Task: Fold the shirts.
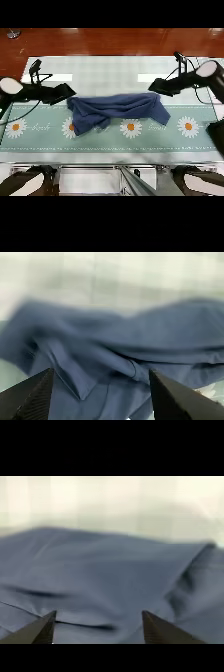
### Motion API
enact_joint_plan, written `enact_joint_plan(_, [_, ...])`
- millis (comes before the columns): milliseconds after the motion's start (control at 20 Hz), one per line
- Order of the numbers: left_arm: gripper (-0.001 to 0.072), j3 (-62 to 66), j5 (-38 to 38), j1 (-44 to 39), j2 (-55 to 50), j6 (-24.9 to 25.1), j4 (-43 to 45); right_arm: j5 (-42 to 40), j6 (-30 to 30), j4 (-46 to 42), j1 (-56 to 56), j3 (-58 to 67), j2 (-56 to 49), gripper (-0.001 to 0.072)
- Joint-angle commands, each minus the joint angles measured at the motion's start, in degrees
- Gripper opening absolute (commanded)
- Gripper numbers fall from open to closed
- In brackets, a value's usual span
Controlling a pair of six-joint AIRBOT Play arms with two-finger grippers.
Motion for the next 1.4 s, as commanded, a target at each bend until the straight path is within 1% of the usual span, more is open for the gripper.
enact_joint_plan(0, [0.0702,7.3,-10.2,4.3,-5.5,3.9,1.9,8.9,-3.5,0.9,-5.0,9.9,-5.7,0.0623])
enact_joint_plan(100, [0.0701,7.1,-15.8,9.5,-3.3,5.9,5.4,14.1,-5.3,-4.5,-11.7,10.4,-2.7,0.0623])
enact_joint_plan(150, [0.0701,4.7,-17.4,12.1,-1.6,6.8,5.8,15.3,-6.0,-7.5,-15.6,8.7,-0.7,0.0623])
enact_joint_plan(200, [0.0701,0.8,-17.9,14.2,0.4,6.9,5.7,15.3,-6.8,-8.7,-19.5,5.6,1.5,0.0623])
enact_joint_plan(250, [0.0701,-3.9,-17.8,15.5,2.3,7.1,5.0,13.6,-7.3,-7.8,-23.8,0.6,4.2,0.0623])
enact_joint_plan(300, [0.0701,-9.5,-17.0,16.3,4.3,8.2,2.1,11.3,-7.4,-5.8,-27.4,-5.0,6.6,0.0623])
enact_joint_plan(350, [0.0700,-14.8,-15.8,16.4,5.7,10.5,-2.6,8.7,-8.2,-2.4,-30.6,-11.4,9.3,0.0622])
enact_joint_plan(450, [0.0700,-24.2,-11.5,16.2,6.7,14.8,-12.7,5.7,-12.3,4.7,-34.0,-21.9,13.2,0.0622])
enact_joint_plan(550, [0.0700,-29.8,-6.0,16.2,6.0,17.9,-20.7,5.1,-15.3,8.1,-34.1,-27.8,14.8,0.0621])
enact_joint_plan(650, [0.0699,-31.9,-2.8,14.9,5.3,21.9,-26.8,4.7,-16.6,10.3,-34.1,-30.8,14.8,0.0621])
enact_joint_plan(900, [0.0697,-31.5,5.9,5.2,2.6,22.1,-28.6,4.2,-16.5,9.9,-34.1,-31.8,14.7,0.0621])
enact_joint_plan(950, [0.0685,-31.1,7.0,3.7,2.3,22.1,-29.2,4.3,-16.5,9.5,-34.1,-31.8,14.7,0.0621])
enact_joint_plan(1000, [0.0548,-30.5,7.8,2.4,2.2,22.1,-29.4,4.4,-16.3,9.0,-34.1,-31.8,14.7,0.0621])
enact_joint_plan(1050, [0.0176,-29.7,7.8,1.7,2.1,22.6,-29.4,4.4,-16.2,8.4,-34.1,-31.8,14.7,0.0621])
enact_joint_plan(1100, [0.0026,-28.7,7.8,1.2,2.1,24.1,-29.5,4.4,-16.2,8.0,-34.1,-31.8,14.7,0.0621])
enact_joint_plan(1250, [0.0026,-25.5,7.0,1.2,2.1,24.6,-29.5,4.6,-15.1,7.6,-34.1,-32.9,13.7,0.0621])
enact_joint_plan(1350, [0.0026,-24.2,6.6,1.2,2.1,24.6,-29.5,4.7,-15.4,11.5,-34.1,-32.9,11.2,0.0621])
